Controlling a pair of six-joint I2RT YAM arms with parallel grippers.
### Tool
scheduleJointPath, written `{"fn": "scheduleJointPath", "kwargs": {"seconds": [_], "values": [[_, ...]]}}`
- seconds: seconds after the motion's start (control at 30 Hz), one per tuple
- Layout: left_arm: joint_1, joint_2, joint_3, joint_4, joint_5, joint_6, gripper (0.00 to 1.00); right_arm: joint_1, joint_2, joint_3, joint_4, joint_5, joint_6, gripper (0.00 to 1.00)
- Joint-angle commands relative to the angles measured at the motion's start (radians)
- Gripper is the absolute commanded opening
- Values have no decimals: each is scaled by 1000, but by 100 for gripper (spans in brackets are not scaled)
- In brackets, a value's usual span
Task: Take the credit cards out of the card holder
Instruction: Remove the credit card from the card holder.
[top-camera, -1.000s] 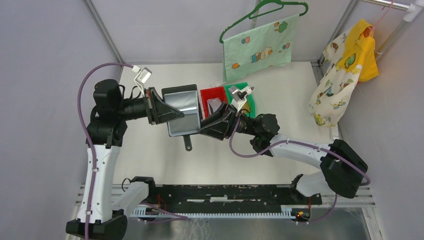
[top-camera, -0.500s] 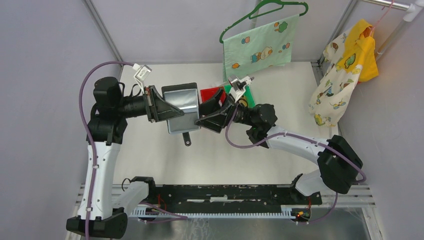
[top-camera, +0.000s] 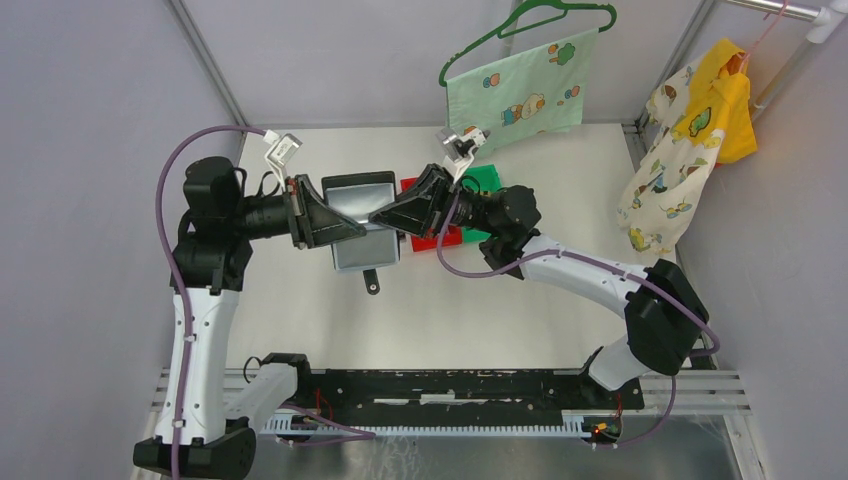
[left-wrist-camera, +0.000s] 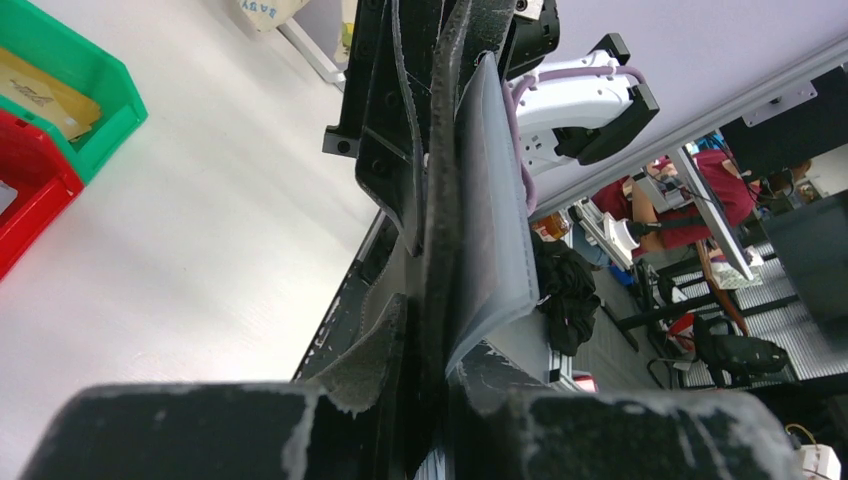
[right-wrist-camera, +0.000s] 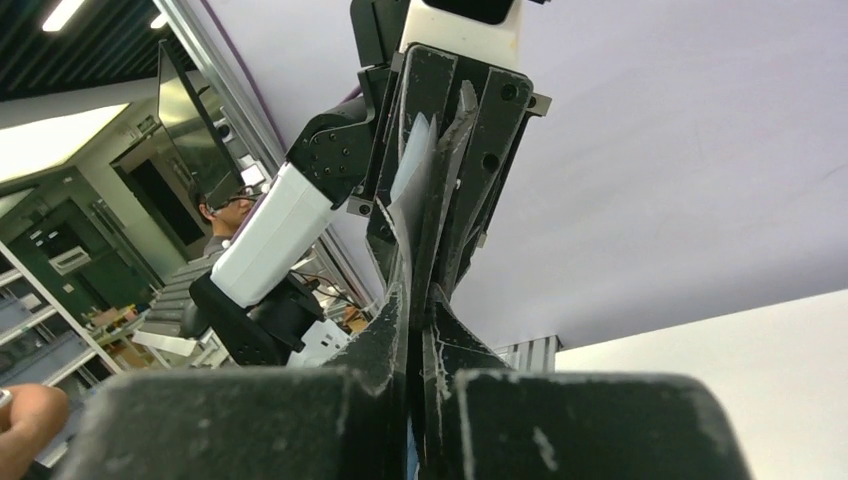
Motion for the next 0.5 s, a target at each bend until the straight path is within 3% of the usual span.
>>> {"fn": "scheduleJointPath", "kwargs": {"seconds": [0.0,0.27,0.47], "values": [[2,-12,23,-39,19,70,10,4,-1,56,-36,19,21,0],[2,-55,17,-67,-4,193,41,1,-36,-44,13,141,116,0],[3,-76,34,-69,-1,250,44,-4,-40,-58,36,154,156,0]]}}
